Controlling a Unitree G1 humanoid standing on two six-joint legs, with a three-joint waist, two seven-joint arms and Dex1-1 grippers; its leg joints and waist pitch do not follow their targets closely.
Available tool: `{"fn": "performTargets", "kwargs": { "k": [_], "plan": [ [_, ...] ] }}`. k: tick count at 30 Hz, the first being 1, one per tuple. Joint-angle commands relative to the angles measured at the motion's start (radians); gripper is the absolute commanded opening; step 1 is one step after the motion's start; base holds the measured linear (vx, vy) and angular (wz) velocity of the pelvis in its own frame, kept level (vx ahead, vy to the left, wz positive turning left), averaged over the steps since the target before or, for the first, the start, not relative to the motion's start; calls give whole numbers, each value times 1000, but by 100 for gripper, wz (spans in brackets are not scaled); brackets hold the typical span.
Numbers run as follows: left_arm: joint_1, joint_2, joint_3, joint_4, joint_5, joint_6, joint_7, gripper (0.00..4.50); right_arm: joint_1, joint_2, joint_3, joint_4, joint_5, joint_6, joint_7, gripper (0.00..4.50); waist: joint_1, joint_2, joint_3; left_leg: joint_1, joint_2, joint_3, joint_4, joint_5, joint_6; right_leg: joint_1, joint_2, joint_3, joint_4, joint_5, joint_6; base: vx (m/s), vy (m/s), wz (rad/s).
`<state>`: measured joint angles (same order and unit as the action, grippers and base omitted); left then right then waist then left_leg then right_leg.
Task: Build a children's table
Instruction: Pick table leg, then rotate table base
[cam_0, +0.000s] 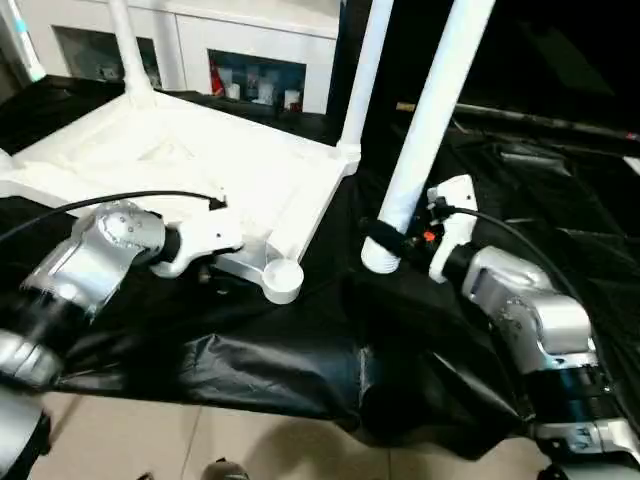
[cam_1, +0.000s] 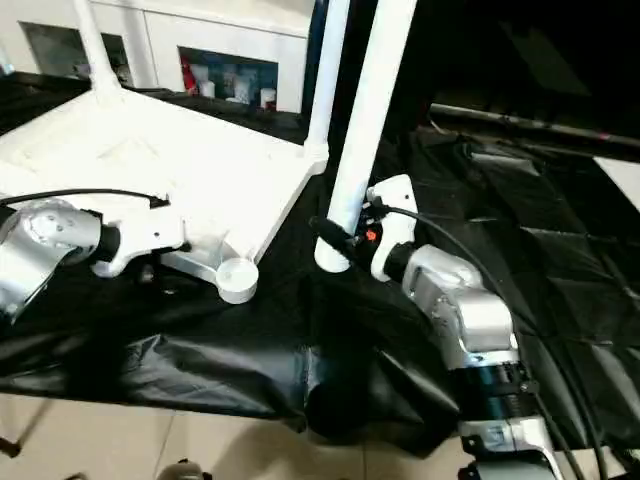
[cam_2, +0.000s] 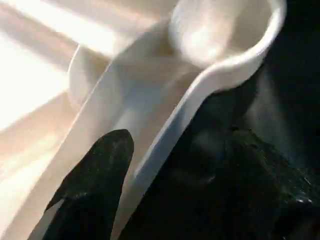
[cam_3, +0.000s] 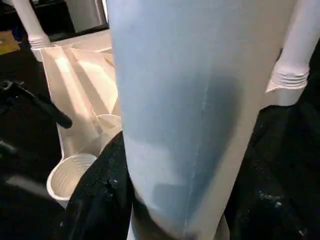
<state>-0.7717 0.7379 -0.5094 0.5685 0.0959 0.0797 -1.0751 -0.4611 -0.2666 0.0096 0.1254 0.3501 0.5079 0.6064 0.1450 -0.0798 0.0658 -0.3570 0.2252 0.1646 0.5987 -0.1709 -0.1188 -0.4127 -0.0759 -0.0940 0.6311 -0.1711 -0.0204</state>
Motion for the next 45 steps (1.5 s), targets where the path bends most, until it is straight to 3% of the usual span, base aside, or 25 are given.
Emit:
{"fn": "performTargets", "kwargs": {
  "k": [1, 2, 3, 5, 6, 7, 9, 12, 15, 17, 23, 30, 32, 33, 36, 40, 41, 45],
  "plan": [
    [-44, -37, -13, 65, 43, -61, 17, 336, 9, -13, -11, -21, -7, -10, -12, 191, 0, 42, -76, 12, 1, 0, -78, -262, -72, 56, -64, 54, -79, -234, -125, 0, 0, 0],
    [-56, -56, -13, 102, 58, -81, 22, 336, 14, -8, -10, -29, -8, -9, -18, 191, 3, 38, -78, 13, 3, -1, -77, -265, -76, 59, -67, 55, -74, -231, -130, 0, 0, 0],
    [-62, -64, -16, 118, 66, -97, 28, 336, 16, -5, -9, -31, -9, -9, -20, 191, 6, 46, -79, 11, 4, -3, -78, -264, -77, 60, -70, 54, -72, -229, -135, 0, 0, 0],
    [-70, -79, -22, 151, 74, -118, 38, 336, 20, 2, -6, -36, -13, -10, -25, 191, 4, 41, -80, 10, 5, -4, -77, -267, -75, 62, -70, 54, -71, -220, -142, 0, 0, 0],
    [-75, -91, -27, 178, 75, -134, 45, 336, 23, 7, -3, -38, -16, -12, -28, 191, 5, 60, -81, 11, 5, -5, -77, -266, -76, 61, -71, 55, -68, -207, -150, 0, 0, 0],
    [-80, -99, -28, 198, 76, -146, 48, 336, 25, 9, -2, -40, -16, -12, -30, 191, 2, 52, -79, 10, 4, -2, -77, -268, -72, 60, -69, 55, -74, -206, -149, 0, 0, 0],
    [-84, -114, -31, 230, 78, -158, 47, 336, 30, 9, 0, -47, -18, -13, -33, 191, 2, 52, -81, 9, 2, -2, -75, -259, -66, 65, -68, 55, -72, -198, -153, 0, 0, 0],
    [-104, -141, -34, 298, 101, -182, 47, 302, 40, 0, -5, -61, -12, -6, -33, 191, 2, 56, -81, 9, 3, -2, -75, -254, -60, 65, -70, 55, -75, -218, -146, 0, 0, 0],
    [-128, -170, -24, 366, 124, -220, 56, 299, 44, -7, -4, -50, -17, -16, -28, 191, 4, 57, -80, 9, 3, -3, -76, -251, -54, 64, -70, 55, -77, -222, -144, 0, 0, 0],
    [-140, -178, -21, 386, 130, -231, 59, 267, 46, -3, -1, -47, -22, -20, -28, 191, 4, 55, -80, 9, 3, -3, -76, -256, -54, 64, -70, 54, -78, -226, -145, 0, 0, 0],
    [-145, -174, -23, 391, 130, -229, -35, 219, 61, -2, 14, -61, -27, -19, -27, 191, 6, 59, -79, 11, 6, -3, -77, -264, -54, 62, -72, 55, -78, -229, -153, 0, 0, 0],
    [-142, -164, -28, 396, 145, -223, -111, 177, 77, -6, 33, -66, -36, -25, -18, 191, 4, 53, -79, 9, 6, -3, -78, -257, -50, 63, -74, 55, -77, -243, -149, 0, 0, 0],
    [-129, -150, -25, 348, 128, -188, -178, 163, 79, -5, 42, -59, -43, -33, -14, 191, 3, 53, -78, 9, 6, -2, -79, -255, -49, 63, -75, 56, -77, -240, -152, 0, 0, 0],
    [-124, -146, -25, 329, 121, -177, -197, 135, 79, -5, 42, -57, -44, -35, -14, 191, 3, 54, -78, 10, 7, -3, -79, -252, -49, 63, -76, 57, -77, -236, -155, 0, 0, 0],
    [-97, -138, -8, 237, 92, -120, -260, 134, 83, -3, 45, -56, -42, -28, -16, 191, 4, 54, -78, 11, 10, -2, -80, -249, -51, 62, -78, 57, -71, -212, -173, 0, 0, 0],
    [-67, -128, 6, 148, 55, -67, -313, 93, 88, 2, 51, -58, -45, -26, -18, 191, 2, 59, -77, 12, 9, -1, -81, -265, -54, 61, -75, 56, -71, -215, -178, 0, 0, 0],
    [-25, -118, 22, 42, 12, 4, -356, 86, 99, 10, 55, -63, -50, -25, -24, 191, 2, 63, -78, 13, 12, -3, -82, -265, -58, 62, -78, 58, -69, -208, -180, 0, 0, 0],
    [23, -138, 59, -66, -42, 119, -339, 57, 116, 16, 52, -72, -50, -23, -33, 191, 0, 59, -78, 11, 8, 2, -80, -247, -50, 62, -71, 56, -67, -172, -198, 0, 0, 0]
  ]
}}
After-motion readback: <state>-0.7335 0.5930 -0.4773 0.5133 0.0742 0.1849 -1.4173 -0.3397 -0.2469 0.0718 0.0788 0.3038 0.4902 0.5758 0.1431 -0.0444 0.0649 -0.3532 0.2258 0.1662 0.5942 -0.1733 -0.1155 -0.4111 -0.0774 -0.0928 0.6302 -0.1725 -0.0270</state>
